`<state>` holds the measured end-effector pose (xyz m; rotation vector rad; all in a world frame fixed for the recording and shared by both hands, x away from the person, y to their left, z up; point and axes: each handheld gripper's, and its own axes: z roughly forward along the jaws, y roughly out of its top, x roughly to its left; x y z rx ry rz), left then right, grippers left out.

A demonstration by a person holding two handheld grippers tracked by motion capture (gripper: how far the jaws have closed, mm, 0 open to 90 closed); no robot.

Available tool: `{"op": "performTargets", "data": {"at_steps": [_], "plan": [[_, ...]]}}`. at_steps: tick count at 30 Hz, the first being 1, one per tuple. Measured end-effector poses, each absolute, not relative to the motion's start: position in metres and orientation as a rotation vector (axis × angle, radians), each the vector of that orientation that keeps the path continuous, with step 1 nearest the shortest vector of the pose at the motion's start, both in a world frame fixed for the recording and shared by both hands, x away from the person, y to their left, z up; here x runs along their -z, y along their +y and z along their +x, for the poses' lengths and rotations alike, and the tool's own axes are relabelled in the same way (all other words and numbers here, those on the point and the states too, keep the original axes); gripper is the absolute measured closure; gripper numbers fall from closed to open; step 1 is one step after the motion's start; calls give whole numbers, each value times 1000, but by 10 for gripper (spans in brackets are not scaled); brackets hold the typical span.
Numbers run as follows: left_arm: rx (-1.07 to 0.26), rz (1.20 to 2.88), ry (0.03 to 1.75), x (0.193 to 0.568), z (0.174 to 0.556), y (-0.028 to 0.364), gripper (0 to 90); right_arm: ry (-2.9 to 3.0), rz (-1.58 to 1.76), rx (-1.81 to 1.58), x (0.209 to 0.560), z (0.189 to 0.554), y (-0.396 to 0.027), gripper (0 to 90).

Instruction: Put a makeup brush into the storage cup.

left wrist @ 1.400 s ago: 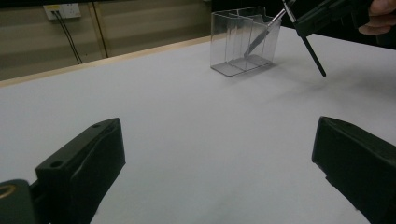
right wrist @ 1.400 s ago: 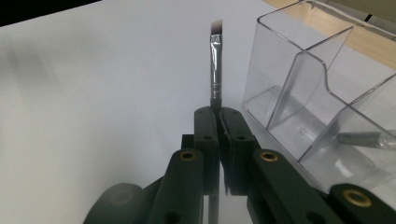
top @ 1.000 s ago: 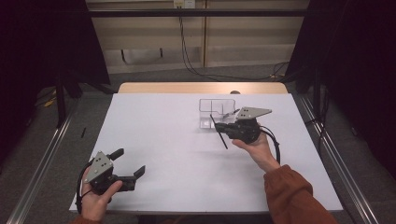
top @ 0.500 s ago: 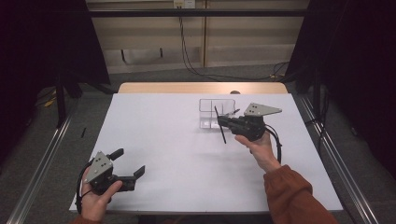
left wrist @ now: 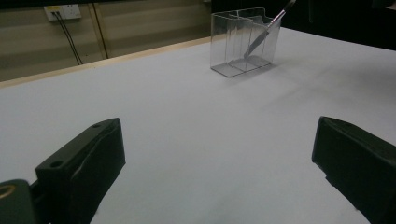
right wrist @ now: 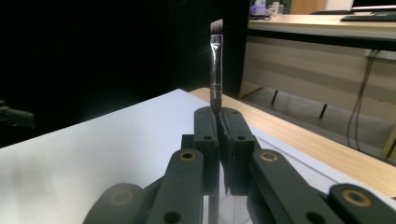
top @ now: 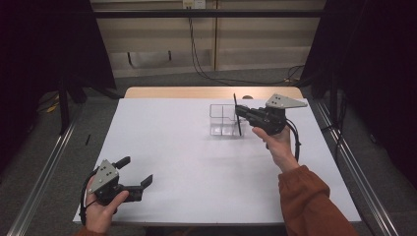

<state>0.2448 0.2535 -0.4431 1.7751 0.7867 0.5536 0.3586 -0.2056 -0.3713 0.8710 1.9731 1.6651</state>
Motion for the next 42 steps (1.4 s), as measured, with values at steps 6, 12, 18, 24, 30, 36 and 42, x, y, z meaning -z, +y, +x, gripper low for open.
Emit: {"op": "performTargets", "data": {"at_steps": [6, 12, 18, 24, 30, 36, 42], "plan": [[-556, 1779, 784, 443, 245, 254, 26, 1945, 897, -1641, 371, 365, -208, 863], [-556, 1777, 786, 443, 245, 254, 26, 1904, 926, -1627, 366, 377, -209, 863], [-556, 1777, 783, 443, 245, 254, 26, 1860, 967, -1596, 361, 391, -209, 862], [-555, 1778, 783, 443, 245, 254, 26, 1854, 989, -1567, 363, 403, -204, 862], [-555, 1780, 782, 443, 245, 254, 26, 1835, 1015, -1550, 363, 413, -203, 862], [-554, 1778, 782, 443, 245, 254, 26, 1822, 1046, -1552, 368, 421, -205, 862], [-553, 1778, 781, 443, 245, 254, 26, 1836, 1056, -1546, 376, 423, -204, 862]]}}
